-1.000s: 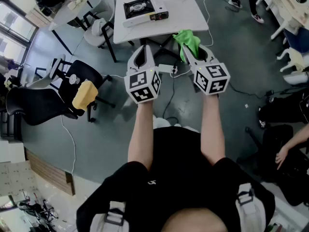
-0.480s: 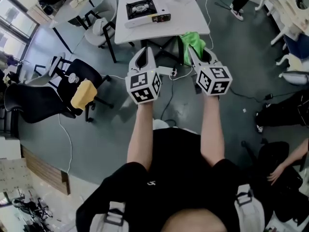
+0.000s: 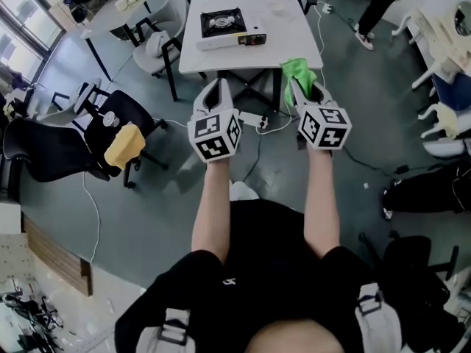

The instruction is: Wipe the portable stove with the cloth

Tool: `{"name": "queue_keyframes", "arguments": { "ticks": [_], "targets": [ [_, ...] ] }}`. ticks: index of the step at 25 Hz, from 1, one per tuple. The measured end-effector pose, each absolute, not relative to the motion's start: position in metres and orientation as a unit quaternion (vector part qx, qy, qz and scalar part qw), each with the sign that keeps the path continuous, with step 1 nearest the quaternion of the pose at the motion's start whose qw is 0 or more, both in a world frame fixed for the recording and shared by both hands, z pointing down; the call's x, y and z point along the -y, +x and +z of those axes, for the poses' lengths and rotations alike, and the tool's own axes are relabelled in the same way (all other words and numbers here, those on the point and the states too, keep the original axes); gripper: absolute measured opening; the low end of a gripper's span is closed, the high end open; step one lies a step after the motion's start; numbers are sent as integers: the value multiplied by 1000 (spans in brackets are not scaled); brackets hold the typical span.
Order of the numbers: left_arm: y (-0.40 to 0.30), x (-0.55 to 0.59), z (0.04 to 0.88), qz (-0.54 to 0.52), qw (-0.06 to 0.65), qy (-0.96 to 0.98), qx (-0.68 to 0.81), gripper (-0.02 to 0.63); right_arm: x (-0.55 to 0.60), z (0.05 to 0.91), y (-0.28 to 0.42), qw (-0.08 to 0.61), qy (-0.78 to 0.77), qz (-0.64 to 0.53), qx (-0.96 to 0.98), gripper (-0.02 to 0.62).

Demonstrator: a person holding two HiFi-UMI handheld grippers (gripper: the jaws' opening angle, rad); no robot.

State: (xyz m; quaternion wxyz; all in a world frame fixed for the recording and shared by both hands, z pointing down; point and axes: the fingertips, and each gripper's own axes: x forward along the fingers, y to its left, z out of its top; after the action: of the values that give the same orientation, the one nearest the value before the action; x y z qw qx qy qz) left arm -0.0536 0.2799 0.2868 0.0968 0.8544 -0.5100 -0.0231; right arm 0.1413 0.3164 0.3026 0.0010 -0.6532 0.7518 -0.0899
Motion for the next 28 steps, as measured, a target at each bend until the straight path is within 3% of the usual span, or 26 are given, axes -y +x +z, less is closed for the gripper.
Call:
{"name": "queue_keyframes", "arguments": {
  "ticks": [19, 28],
  "targets": [
    [-39, -188, 241, -82, 81, 859, 500, -3, -228, 271, 150, -5, -642, -52, -765, 72],
    [-3, -95, 262, -44, 90, 874, 476, -3, -140, 291, 180, 12, -656, -80, -751, 72]
  ]
}}
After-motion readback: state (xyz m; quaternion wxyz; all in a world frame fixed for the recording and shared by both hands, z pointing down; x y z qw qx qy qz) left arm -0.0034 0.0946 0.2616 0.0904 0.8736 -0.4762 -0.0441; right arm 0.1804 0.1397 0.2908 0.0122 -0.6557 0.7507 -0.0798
